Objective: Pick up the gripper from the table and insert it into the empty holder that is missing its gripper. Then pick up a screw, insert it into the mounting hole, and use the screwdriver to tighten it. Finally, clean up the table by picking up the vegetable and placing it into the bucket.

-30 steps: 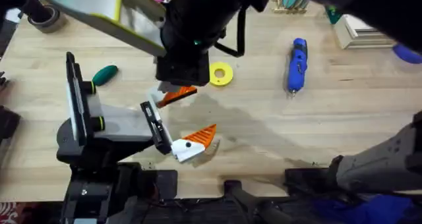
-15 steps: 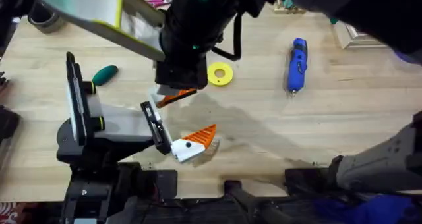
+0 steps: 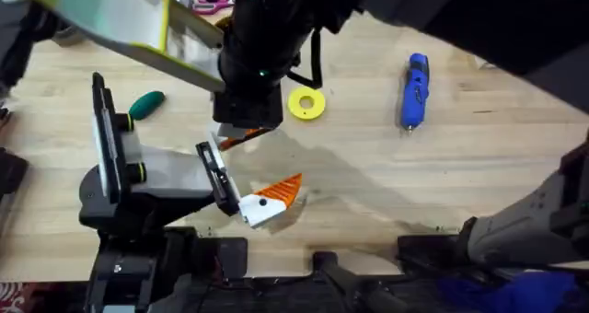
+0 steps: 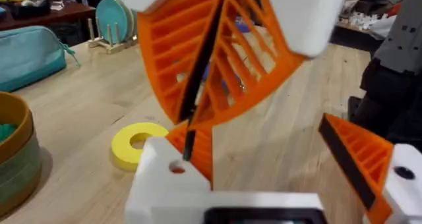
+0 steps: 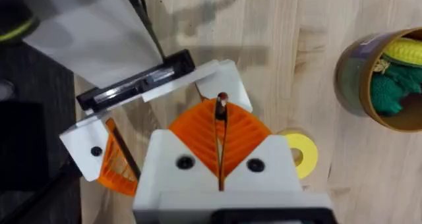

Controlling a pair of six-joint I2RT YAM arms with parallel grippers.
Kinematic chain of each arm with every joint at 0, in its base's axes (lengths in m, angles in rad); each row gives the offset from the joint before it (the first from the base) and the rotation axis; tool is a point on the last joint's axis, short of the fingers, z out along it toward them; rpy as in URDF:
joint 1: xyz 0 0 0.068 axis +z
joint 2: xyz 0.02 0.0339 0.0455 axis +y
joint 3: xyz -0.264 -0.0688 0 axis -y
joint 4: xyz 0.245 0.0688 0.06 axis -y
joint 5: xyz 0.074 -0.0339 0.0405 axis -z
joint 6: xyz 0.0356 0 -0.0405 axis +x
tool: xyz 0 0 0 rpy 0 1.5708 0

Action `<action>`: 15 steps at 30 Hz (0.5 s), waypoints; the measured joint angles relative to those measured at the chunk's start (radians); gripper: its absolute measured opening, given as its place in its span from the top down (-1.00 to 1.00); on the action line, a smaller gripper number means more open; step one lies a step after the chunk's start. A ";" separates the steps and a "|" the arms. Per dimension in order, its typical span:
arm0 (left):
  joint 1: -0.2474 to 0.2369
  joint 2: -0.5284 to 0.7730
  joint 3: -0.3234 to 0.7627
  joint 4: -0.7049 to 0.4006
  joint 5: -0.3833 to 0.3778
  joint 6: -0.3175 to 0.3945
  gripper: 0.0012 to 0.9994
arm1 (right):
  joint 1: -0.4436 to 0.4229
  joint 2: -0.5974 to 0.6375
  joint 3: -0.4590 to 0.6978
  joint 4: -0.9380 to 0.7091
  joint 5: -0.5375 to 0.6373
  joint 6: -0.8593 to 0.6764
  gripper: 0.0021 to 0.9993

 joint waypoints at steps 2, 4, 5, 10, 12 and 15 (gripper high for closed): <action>0.000 0.000 0.000 0.000 0.000 0.000 -0.97 | 0.000 0.000 0.000 0.000 0.000 -0.001 0.99; 0.000 0.000 0.000 0.000 0.000 0.000 -0.97 | 0.000 0.000 -0.001 0.000 0.000 -0.003 0.99; 0.000 0.000 0.000 0.000 0.000 0.000 -0.97 | 0.000 0.000 -0.001 0.000 0.000 -0.006 0.99; 0.000 0.000 0.000 0.000 0.000 0.000 -0.97 | 0.000 0.000 -0.009 0.002 0.000 -0.020 0.99; 0.000 0.000 0.000 0.000 0.000 0.000 -0.97 | 0.000 0.000 -0.013 0.002 0.000 -0.023 0.99; 0.000 0.000 0.000 0.000 0.000 0.000 -0.97 | 0.000 0.000 -0.014 0.003 0.000 -0.026 0.99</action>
